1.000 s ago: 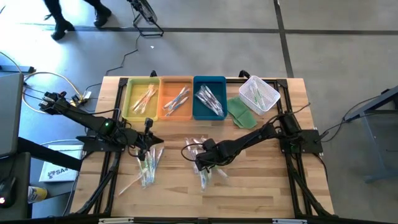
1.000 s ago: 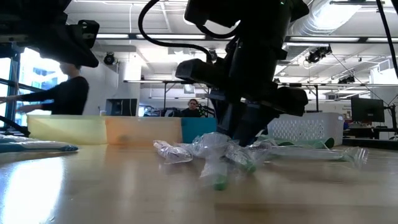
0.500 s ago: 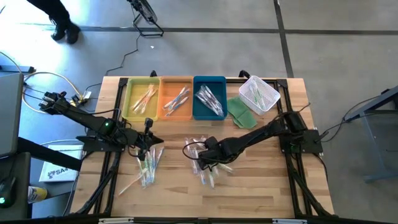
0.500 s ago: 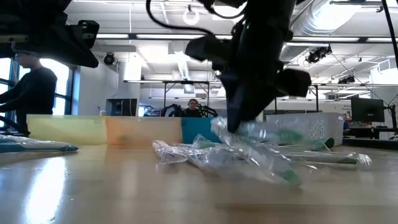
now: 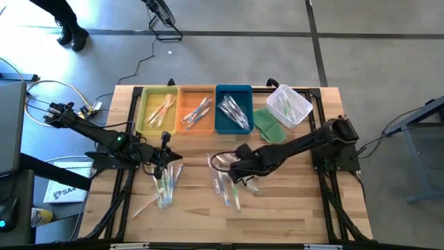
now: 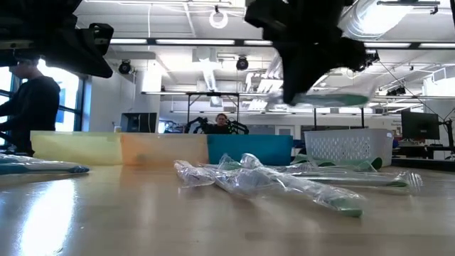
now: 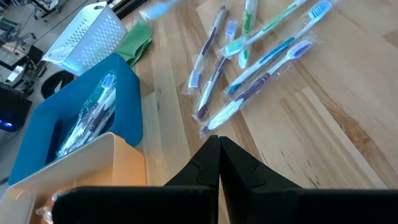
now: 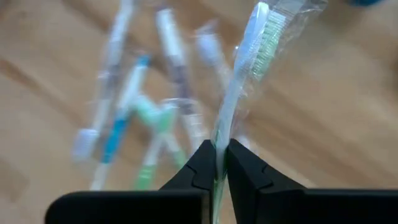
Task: Pick & Place Toothbrushes
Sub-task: Put the green toothbrush into the white bin
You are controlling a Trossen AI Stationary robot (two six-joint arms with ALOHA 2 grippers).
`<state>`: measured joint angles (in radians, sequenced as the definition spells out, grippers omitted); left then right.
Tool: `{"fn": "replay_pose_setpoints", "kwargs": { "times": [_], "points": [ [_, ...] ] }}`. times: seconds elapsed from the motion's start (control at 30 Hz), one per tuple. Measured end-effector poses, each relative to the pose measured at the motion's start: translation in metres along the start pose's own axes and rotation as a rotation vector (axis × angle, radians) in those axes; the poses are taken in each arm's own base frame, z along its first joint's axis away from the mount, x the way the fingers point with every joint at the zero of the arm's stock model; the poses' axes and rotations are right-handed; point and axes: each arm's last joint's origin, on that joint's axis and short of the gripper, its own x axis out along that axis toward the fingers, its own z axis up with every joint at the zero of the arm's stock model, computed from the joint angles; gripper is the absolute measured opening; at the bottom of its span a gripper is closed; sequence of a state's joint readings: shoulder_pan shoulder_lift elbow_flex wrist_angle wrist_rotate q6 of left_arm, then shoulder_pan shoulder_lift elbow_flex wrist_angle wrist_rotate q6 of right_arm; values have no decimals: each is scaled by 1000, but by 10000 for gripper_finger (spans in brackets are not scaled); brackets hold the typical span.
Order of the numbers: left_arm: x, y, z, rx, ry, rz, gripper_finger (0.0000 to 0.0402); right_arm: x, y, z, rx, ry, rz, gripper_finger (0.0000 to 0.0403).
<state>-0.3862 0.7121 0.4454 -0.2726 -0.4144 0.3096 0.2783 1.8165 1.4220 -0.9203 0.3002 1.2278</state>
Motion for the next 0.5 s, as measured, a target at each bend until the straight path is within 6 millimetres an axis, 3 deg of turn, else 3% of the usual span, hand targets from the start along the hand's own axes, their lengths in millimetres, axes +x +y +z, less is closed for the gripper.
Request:
{"fn": "replay_pose_setpoints", "kwargs": {
  "times": [0.27, 0.5],
  "points": [
    [0, 0, 0, 0, 0, 0, 3, -26, -38, 12, 0, -72, -251, 16],
    [0, 0, 0, 0, 2, 5, 3, -36, -70, 41, -102, -86, -397, 15]
  ]
}}
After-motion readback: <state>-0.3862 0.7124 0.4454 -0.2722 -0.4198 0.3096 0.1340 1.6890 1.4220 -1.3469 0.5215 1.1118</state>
